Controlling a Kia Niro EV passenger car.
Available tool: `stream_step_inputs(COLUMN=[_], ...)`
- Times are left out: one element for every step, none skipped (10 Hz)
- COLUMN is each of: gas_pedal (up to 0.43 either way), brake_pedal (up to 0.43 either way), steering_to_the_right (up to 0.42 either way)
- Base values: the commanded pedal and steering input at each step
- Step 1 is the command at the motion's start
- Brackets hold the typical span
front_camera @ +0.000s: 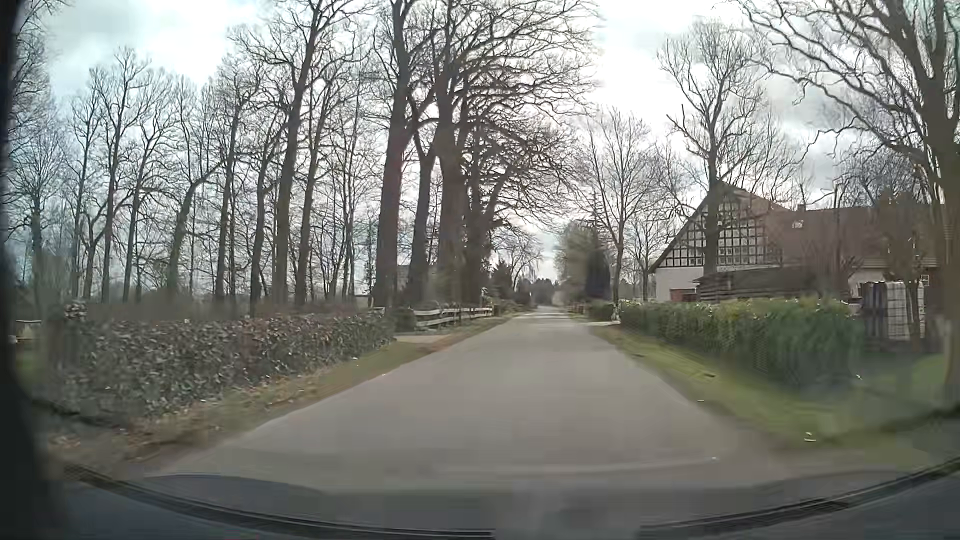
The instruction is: Follow the waypoints while adhering to traffic rules and regulations
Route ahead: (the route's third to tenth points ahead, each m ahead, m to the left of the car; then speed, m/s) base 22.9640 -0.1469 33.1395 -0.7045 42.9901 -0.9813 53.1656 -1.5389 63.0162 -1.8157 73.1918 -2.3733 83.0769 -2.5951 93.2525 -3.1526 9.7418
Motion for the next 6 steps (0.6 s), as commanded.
stream_step_inputs(gas_pedal=[0.358,0.358,0.358,0.358,0.358,0.339], brake_pedal=[0.0,0.0,0.0,0.0,0.0,0.0], steering_to_the_right=[0.038,0.037,0.032,0.02,0.01,0.004])
